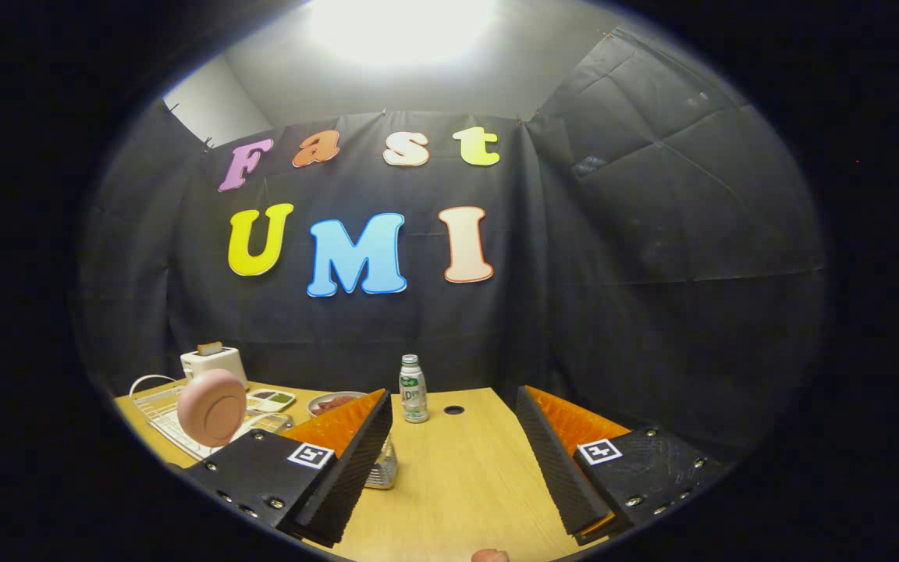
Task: Take the plate from the dish rack, then take the spoon from the basket and place it into the plate.
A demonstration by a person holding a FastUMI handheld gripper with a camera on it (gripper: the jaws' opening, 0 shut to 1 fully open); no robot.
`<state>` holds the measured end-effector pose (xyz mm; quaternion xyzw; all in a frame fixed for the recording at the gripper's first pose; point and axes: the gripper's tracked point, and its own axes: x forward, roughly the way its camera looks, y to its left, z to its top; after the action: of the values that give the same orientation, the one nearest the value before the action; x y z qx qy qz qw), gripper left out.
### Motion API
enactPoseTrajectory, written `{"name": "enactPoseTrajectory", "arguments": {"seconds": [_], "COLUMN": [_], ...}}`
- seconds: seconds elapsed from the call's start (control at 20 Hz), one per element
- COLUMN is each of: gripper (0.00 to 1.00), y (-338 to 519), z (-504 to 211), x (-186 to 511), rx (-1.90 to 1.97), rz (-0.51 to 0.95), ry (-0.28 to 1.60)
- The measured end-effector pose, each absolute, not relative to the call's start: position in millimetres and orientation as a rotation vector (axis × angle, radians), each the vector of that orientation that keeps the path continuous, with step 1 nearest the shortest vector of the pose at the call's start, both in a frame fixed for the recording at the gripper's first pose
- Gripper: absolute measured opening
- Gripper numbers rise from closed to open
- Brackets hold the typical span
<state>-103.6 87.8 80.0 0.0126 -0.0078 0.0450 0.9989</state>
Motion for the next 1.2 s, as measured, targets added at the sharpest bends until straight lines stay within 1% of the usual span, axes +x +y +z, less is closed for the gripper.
{"name": "enactPoseTrajectory", "arguments": {"seconds": [0.25, 0.4, 0.75, 1.05, 1.2], "gripper": [0.98, 0.98, 0.98, 0.98, 0.98], "y": [152, 193, 258, 314, 344], "z": [107, 117, 133, 128, 110], "x": [-118, -118, -98, -75, -63], "rx": [0.026, 0.060, 0.064, -0.009, 0.007], "rz": [0.196, 0.278, 0.358, 0.424, 0.460], "ry": [-0.026, 0.005, 0.029, 0.122, 0.231]}}
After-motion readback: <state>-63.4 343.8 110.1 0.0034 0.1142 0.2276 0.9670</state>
